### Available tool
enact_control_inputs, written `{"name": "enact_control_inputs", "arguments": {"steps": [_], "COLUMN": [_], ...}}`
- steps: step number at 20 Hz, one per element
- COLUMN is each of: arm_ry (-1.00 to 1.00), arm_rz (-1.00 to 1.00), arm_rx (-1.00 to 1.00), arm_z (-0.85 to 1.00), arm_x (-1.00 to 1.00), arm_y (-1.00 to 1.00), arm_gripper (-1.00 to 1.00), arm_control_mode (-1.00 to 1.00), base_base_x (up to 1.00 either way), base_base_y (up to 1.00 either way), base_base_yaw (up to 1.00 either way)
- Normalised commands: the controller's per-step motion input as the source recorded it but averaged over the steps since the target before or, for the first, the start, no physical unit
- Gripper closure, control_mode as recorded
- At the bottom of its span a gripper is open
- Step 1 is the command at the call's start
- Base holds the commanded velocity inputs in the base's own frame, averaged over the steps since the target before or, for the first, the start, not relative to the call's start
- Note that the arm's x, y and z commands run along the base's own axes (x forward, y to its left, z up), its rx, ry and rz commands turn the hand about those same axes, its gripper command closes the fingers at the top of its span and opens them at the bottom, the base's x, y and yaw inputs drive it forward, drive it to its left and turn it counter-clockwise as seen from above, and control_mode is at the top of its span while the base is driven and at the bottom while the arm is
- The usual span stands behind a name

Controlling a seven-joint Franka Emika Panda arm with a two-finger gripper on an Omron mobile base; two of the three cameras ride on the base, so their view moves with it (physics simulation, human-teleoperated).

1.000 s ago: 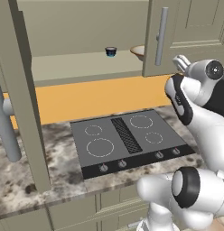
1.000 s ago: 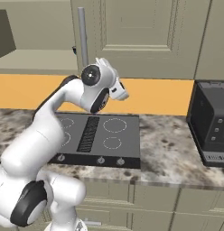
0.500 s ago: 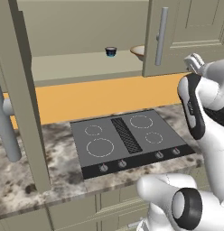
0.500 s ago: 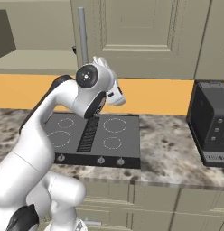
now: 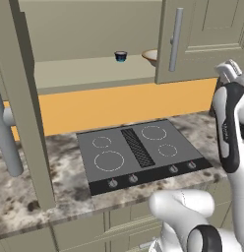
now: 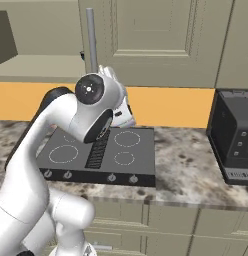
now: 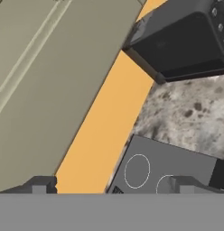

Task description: Pick the mug and place it in the sink. Pick the bowl and place it in the open cabinet and then close the cabinet.

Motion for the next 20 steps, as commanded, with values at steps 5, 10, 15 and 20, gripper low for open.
{"name": "enact_control_inputs", "arguments": {"steps": [5,10,15,20], "arm_ry": [0.0,-0.01,0.0,-0.1], "arm_rz": [0.01,0.02,0.0,0.0], "arm_rx": [0.01,0.01,0.03,0.0], "arm_z": [0.06,0.01,0.03,-0.01], "arm_x": [-0.94,-1.0,-0.96,-0.99], "arm_y": [-0.06,0.0,0.0,0.38], "arm_gripper": [-1.0,-1.0,-1.0,-1.0], "arm_control_mode": [-1.0,-1.0,-1.0,-1.0], "base_base_x": [0.0,0.0,0.0,0.0], "base_base_y": [0.0,0.0,0.0,0.0], "base_base_yaw": [0.0,0.0,0.0,0.0]}}
